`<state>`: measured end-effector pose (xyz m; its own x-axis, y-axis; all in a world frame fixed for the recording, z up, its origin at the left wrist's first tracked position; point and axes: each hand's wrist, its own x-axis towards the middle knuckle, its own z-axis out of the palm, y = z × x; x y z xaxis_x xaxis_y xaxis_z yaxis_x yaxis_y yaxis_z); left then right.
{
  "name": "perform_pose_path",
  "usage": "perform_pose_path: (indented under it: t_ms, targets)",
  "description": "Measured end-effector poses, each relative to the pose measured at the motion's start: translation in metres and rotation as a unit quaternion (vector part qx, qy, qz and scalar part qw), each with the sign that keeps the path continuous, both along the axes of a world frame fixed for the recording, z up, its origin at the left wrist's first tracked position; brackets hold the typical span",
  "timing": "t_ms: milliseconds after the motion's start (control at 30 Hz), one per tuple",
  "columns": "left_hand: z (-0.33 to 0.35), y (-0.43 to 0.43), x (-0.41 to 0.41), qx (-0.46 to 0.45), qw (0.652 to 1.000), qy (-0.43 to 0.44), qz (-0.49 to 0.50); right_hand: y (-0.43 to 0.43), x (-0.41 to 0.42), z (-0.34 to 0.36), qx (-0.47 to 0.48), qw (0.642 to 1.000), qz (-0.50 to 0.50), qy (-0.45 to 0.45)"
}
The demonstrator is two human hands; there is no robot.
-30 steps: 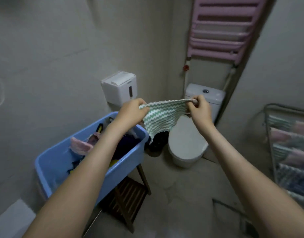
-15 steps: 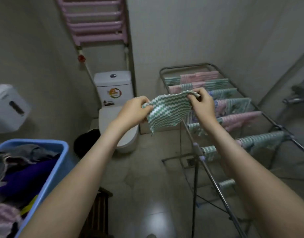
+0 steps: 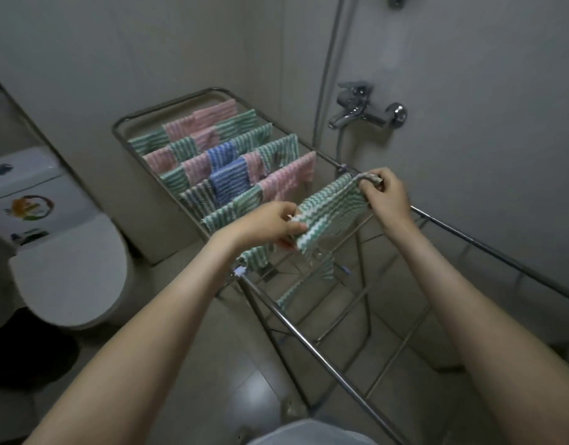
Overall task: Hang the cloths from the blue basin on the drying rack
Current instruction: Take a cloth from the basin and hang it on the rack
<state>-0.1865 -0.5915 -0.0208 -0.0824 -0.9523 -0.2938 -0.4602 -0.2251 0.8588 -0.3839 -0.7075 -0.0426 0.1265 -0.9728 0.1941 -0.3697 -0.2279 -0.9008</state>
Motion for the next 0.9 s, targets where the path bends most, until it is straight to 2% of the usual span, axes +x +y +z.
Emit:
perform_pose_path:
  t_ms: [200, 400, 500, 600, 667, 733, 800, 900]
  targets:
    - [-0.037, -0.026, -0.034, 0.061, 0.997, 0.012, -0.054, -0.007, -0.051, -0.033, 0.044, 0.995, -0.032, 0.079]
    - [-0.067, -0.032, -0.031, 0.11, 0.993, -0.03, -0.039, -0.011, -0.046, -0.069, 0.109, 0.982, 0.02, 0.155]
    - [-0.077, -0.035, -0.022, 0.06, 0.986, -0.156, -0.022, -0.018, -0.028, -0.081, 0.12, 0.978, 0.027, 0.171]
    - [-0.091, -0.039, -0.012, 0.018, 0.958, -0.288, -0.005, -0.027, -0.013, -0.095, 0.17, 0.968, 0.071, 0.17]
    - [-0.107, -0.044, -0.006, 0.03, 0.952, -0.304, 0.009, -0.032, -0.007, -0.109, 0.192, 0.945, 0.152, 0.219]
    - [-0.117, -0.047, -0.008, 0.043, 0.956, -0.291, 0.003, -0.03, -0.006, -0.12, 0.164, 0.9, 0.232, 0.33]
    - [-0.122, -0.05, -0.015, 0.075, 0.963, -0.254, -0.043, -0.028, -0.005, -0.129, 0.129, 0.85, 0.292, 0.419]
    - [-0.124, -0.051, -0.026, 0.151, 0.951, -0.22, -0.155, -0.028, -0.007, -0.138, 0.121, 0.832, 0.321, 0.437]
